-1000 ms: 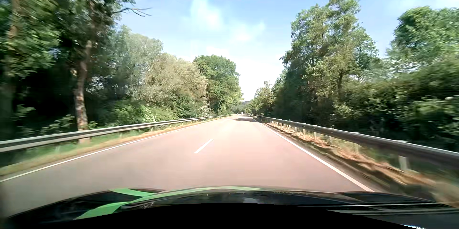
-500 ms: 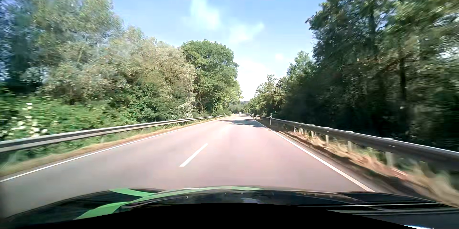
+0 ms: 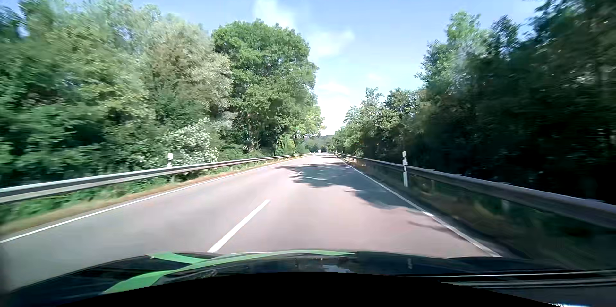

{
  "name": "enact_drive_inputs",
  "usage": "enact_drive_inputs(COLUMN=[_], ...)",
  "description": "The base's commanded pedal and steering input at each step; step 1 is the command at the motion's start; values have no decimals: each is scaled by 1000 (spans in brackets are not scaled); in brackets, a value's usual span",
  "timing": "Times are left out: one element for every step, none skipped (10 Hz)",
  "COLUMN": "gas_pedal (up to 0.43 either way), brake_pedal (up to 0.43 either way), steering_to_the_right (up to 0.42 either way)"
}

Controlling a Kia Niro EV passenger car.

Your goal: Follow the waypoints while adhering to traffic rules and regulations

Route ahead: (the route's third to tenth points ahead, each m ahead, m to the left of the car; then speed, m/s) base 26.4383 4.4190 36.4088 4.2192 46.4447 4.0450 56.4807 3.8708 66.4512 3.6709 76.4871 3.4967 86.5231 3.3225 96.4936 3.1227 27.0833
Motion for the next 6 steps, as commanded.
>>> enact_drive_inputs(gas_pedal=[228, 220, 209, 209, 209, 209], brake_pedal=[0, 0, 0, 0, 0, 0], steering_to_the_right=[1, 1, 1, 1, 1, 1])
